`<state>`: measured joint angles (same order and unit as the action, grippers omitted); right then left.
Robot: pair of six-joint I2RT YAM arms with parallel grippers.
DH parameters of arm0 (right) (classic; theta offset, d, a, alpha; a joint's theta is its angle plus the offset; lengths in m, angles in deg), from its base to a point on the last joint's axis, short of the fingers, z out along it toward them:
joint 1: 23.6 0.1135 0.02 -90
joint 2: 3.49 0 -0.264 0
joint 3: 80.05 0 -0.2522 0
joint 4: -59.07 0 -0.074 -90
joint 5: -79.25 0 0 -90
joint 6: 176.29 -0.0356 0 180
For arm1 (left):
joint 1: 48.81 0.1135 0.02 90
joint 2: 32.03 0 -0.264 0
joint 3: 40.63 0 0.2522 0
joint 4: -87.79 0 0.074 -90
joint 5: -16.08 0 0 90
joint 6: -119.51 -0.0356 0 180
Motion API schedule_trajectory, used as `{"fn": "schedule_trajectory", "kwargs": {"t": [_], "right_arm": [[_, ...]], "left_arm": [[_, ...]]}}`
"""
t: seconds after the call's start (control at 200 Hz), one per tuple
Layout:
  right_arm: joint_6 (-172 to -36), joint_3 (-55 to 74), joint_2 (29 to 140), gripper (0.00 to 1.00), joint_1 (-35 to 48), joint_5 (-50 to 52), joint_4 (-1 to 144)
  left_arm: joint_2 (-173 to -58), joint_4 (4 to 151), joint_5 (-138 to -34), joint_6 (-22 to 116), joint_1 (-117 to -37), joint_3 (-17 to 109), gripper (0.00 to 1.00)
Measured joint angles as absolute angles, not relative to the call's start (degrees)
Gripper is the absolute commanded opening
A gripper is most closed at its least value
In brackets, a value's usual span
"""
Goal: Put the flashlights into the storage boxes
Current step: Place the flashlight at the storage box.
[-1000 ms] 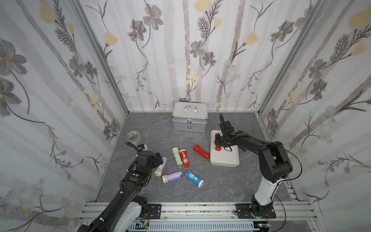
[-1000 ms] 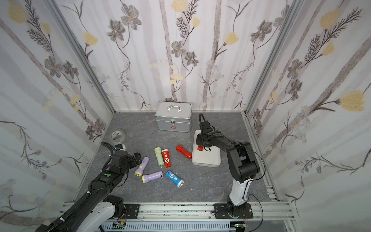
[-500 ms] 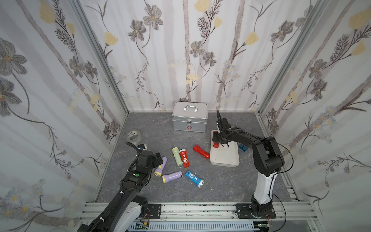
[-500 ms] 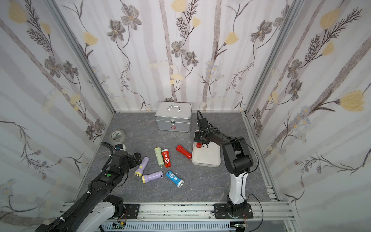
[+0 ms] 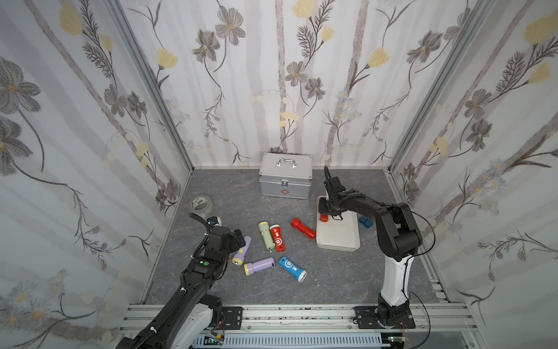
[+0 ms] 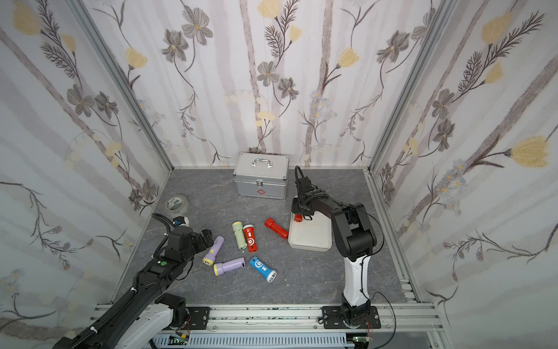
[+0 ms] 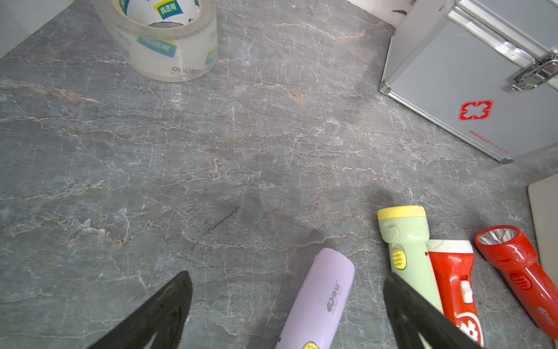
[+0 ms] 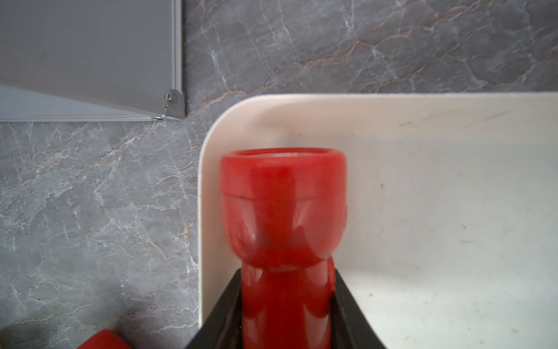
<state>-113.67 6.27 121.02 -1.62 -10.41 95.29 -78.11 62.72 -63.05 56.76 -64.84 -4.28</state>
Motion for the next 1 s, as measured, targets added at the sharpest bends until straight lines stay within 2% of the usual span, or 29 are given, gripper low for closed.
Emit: {"fn": "schedule_trajectory", "kwargs": {"t": [0.285,0.355,0.47,0.57,0.749,0.999], "right_arm": [[-113.7,6.2,120.7,0.5,-1.6,-10.1,95.3],[-113.7,6.3,120.3,0.47,-1.6,-9.5,95.3],[-113.7,6.6,119.2,0.38,-1.6,-9.3,95.2],[-113.7,7.1,118.6,0.35,-1.6,-8.9,95.1],[-113.7,7.4,118.4,0.33,-1.6,-8.8,94.9],[-113.7,7.4,118.2,0.36,-1.6,-8.7,95.0]], "left_arm": [[-78.0,62.7,-63.0,56.7,-64.8,-4.3,1.0],[-78.0,62.7,-63.0,56.7,-64.8,-4.4,1.0],[-77.9,62.7,-63.0,56.7,-64.8,-4.4,1.0],[-77.8,62.7,-63.0,56.7,-64.8,-4.4,1.0],[-77.7,62.7,-63.0,56.7,-64.8,-4.4,1.0],[-77.6,62.7,-63.0,56.7,-64.8,-4.4,1.0]]}}
